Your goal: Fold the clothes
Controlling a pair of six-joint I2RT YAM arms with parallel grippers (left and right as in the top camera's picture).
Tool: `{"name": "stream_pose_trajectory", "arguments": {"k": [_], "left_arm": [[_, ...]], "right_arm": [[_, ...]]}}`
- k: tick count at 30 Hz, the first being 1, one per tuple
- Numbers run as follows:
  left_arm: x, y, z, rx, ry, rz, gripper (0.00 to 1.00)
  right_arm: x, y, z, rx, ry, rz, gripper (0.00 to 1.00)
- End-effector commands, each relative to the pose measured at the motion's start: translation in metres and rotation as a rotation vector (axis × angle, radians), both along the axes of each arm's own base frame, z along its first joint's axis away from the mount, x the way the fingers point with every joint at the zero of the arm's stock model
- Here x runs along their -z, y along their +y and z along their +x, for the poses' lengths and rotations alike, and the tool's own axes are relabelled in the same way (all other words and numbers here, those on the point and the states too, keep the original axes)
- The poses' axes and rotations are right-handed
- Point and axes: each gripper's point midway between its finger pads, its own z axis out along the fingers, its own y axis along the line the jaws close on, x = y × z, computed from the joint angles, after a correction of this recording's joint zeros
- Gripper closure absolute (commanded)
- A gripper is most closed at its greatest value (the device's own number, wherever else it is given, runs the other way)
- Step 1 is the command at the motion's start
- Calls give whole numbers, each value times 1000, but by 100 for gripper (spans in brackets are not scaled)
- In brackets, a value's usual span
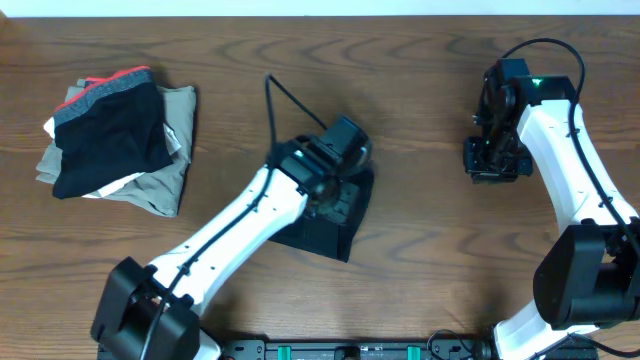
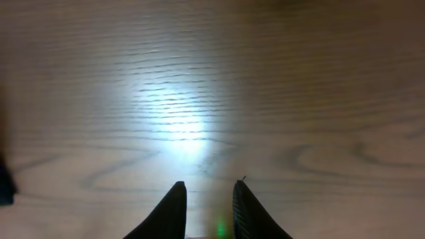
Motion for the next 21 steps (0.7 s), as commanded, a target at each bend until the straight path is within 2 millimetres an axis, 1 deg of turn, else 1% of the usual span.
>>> {"name": "stream_pose_trajectory", "arguments": {"k": [1, 4, 6, 8, 10, 12, 13, 16, 19, 21], "left_arm": [[-30, 29, 23, -105, -80, -36, 57], [-39, 58, 45, -208, -117, -54, 56], [-38, 78, 60, -277, -129, -56, 56], [-36, 93, 72, -328, -138, -56, 56], [-33, 107, 83, -375, -146, -57, 56], [-28, 118, 92, -419, -145, -61, 56], [-25, 119, 95, -427, -136, -71, 56], [-13, 114, 98, -422, -96, -97, 57], [7, 114, 100, -423, -50, -74, 56], [20, 114, 99, -424, -17, -59, 57]], "right_arm": [[-8, 32, 0, -134, -30, 196, 76], [-19, 74, 0, -274, -70, 418, 75], [-33, 109, -1, -374, -116, 594, 77], [-46, 139, -4, -455, -156, 729, 80], [-58, 165, -6, -524, -192, 824, 81], [-64, 189, -7, -586, -225, 875, 83], [-66, 200, -7, -606, -237, 891, 83], [-67, 229, -4, -640, -265, 906, 84], [-65, 253, -2, -654, -278, 923, 84], [-61, 265, -2, -658, -272, 931, 84]]}}
